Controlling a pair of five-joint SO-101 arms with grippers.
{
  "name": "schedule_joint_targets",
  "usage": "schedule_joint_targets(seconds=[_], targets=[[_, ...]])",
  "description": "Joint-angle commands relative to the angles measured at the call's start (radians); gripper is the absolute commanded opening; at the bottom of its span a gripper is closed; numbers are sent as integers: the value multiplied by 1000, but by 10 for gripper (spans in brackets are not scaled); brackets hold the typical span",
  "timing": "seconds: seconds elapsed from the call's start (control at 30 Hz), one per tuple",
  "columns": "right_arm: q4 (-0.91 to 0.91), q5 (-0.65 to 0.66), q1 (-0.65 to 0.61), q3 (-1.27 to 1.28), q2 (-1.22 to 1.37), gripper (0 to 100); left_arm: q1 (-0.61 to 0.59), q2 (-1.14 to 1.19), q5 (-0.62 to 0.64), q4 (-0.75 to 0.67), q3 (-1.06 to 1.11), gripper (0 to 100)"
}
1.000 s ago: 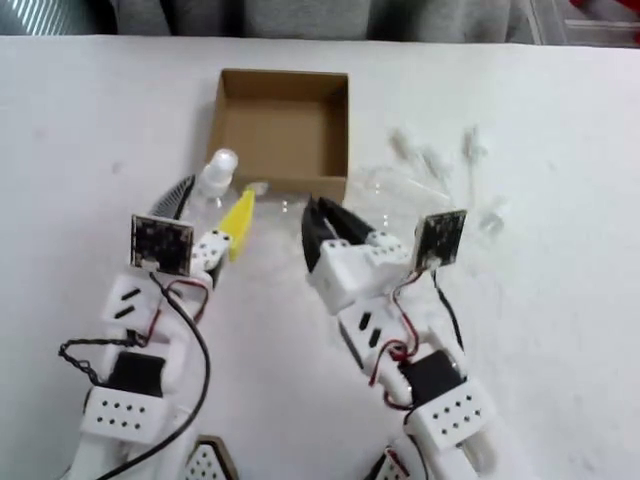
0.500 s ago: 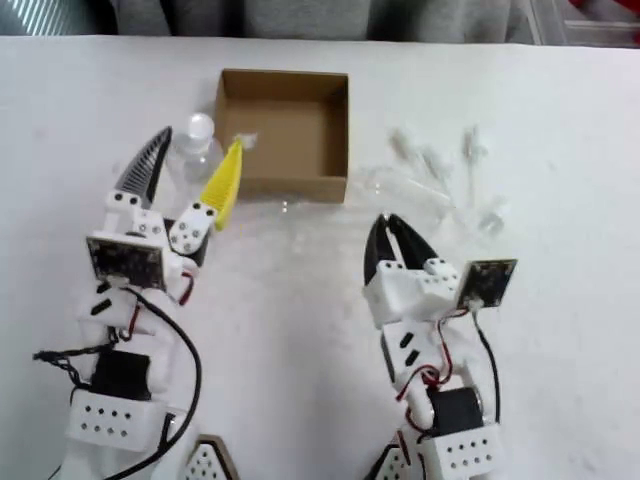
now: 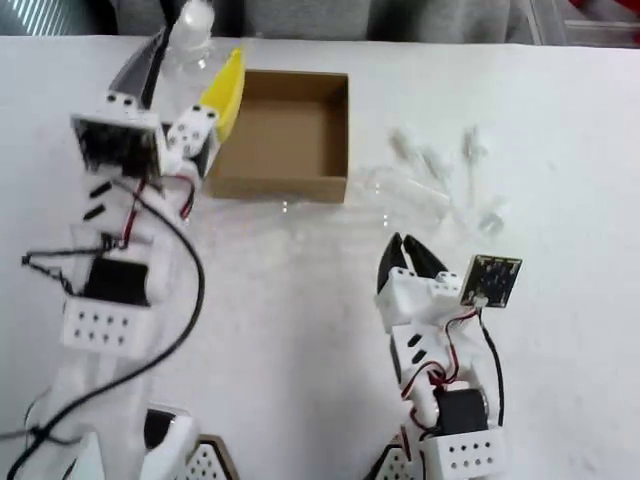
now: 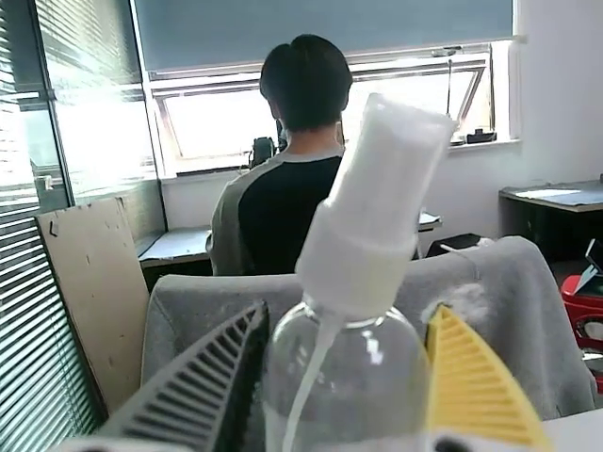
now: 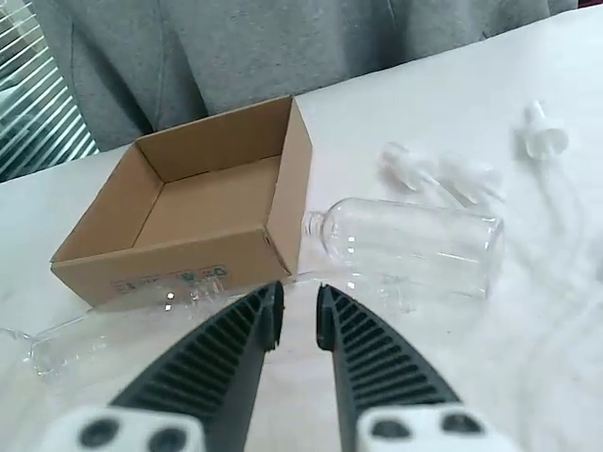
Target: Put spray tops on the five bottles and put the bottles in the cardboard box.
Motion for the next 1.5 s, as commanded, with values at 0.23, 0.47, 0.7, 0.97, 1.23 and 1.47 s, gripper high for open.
schedule_joint_targets(seconds=[0.23,0.47,0.7,0.97,1.23,1.47], targets=[[5,75,12,9,-5,50,-38,516,157,-144,-402,249],[5,84,8,9,-4,50,-62,754,157,-313,-416,251],[19,84,2,9,-4,52,-67,937,158,-486,-423,249],[19,84,2,9,-4,52,-70,1159,160,-658,-542,249],[19,84,2,9,-4,52,-70,1391,160,-651,-775,249],[16,86,2,9,-7,52,-68,1492,161,-649,-819,249]])
